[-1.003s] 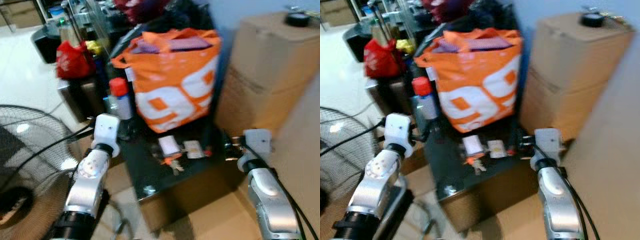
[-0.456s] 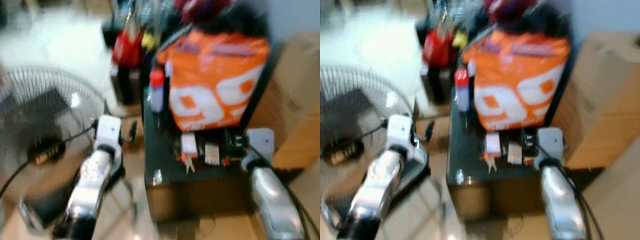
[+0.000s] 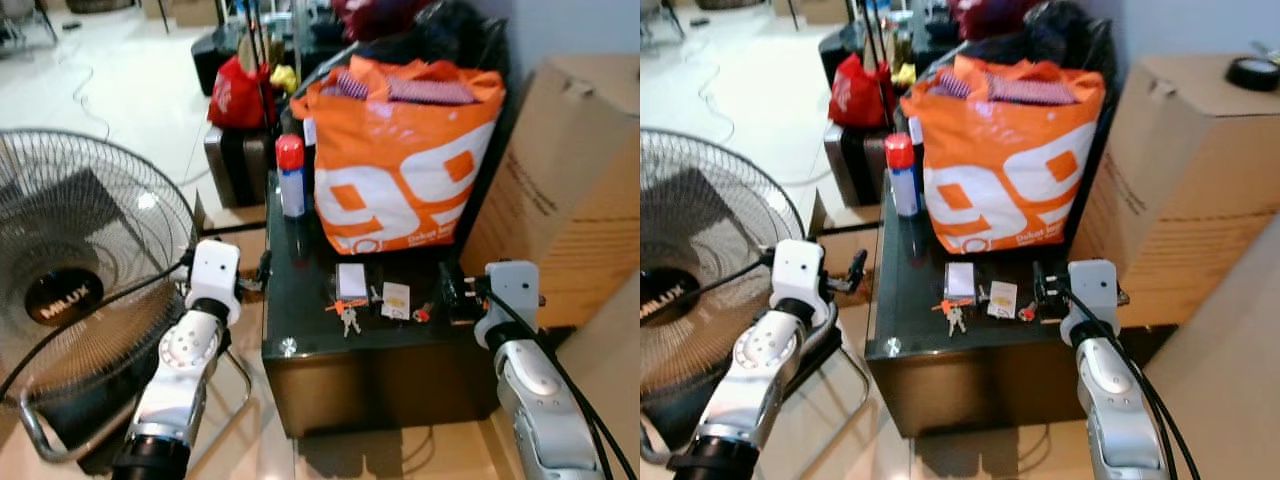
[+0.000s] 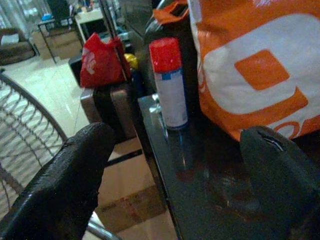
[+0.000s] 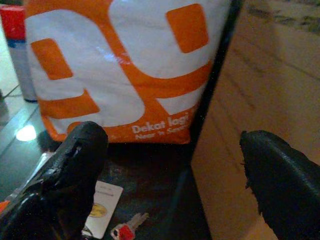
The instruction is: Hang keys on a hook
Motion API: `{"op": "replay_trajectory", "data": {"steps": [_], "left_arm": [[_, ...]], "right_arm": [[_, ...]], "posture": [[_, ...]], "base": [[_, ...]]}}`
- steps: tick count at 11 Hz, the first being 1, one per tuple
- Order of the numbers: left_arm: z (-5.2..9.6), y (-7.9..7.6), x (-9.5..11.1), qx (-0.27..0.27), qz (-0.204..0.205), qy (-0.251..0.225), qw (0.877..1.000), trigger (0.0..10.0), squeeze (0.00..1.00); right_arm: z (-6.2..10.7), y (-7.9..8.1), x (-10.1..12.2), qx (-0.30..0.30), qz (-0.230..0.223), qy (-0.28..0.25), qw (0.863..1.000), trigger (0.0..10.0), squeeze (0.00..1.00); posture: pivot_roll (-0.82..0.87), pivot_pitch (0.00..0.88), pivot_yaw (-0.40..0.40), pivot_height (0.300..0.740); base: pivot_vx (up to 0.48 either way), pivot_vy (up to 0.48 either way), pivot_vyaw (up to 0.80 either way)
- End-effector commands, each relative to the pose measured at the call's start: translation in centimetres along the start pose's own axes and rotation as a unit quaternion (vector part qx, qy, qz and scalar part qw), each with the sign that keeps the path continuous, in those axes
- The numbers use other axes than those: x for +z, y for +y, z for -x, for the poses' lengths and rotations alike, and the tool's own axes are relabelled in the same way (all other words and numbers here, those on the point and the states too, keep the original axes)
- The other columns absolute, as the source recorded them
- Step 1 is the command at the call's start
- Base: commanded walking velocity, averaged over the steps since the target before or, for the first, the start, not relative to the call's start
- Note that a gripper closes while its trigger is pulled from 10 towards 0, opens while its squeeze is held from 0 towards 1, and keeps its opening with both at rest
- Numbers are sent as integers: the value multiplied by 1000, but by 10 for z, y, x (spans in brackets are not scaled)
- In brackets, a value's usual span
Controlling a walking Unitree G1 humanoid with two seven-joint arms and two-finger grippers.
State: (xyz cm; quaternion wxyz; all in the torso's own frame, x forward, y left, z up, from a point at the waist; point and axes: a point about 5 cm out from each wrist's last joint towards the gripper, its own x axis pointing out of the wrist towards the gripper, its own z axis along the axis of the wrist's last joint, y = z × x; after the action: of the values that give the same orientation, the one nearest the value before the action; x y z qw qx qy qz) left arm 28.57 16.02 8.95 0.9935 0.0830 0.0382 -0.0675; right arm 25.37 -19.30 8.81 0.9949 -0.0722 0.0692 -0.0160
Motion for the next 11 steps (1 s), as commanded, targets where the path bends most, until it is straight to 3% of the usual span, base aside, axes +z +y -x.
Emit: {"op": "replay_trajectory", "data": {"steps": [1,4,6,7,11], "left_arm": [[-1,3,5,-1,-4,-9,1000,10000,0],[-2,2,5,-6,-3,-9,1000,10000,0],[-2,2,5,-7,-3,-9,1000,10000,0],[-3,2,5,-7,-6,-6,1000,10000,0],[-1,-7,-4,-84,-56,21,995,10000,0]], "right_arm": [[2,-2,-3,-5,-4,8,1000,10000,0],[4,-3,-4,-11,-6,10,1000,10000,0],[4,-3,-4,-2,22,12,1000,10000,0],[4,-4,-6,-9,-1,16,1000,10000,0],[-2,-15,-10,-1,52,42,998,10000,0]], "posture": [[-141,0,59,740],[-148,0,67,740],[-146,0,66,740],[-144,0,63,740],[-146,6,65,740]], "base": [[356,0,0],[356,0,0],[349,0,400],[277,0,0],[0,0,0]]}}
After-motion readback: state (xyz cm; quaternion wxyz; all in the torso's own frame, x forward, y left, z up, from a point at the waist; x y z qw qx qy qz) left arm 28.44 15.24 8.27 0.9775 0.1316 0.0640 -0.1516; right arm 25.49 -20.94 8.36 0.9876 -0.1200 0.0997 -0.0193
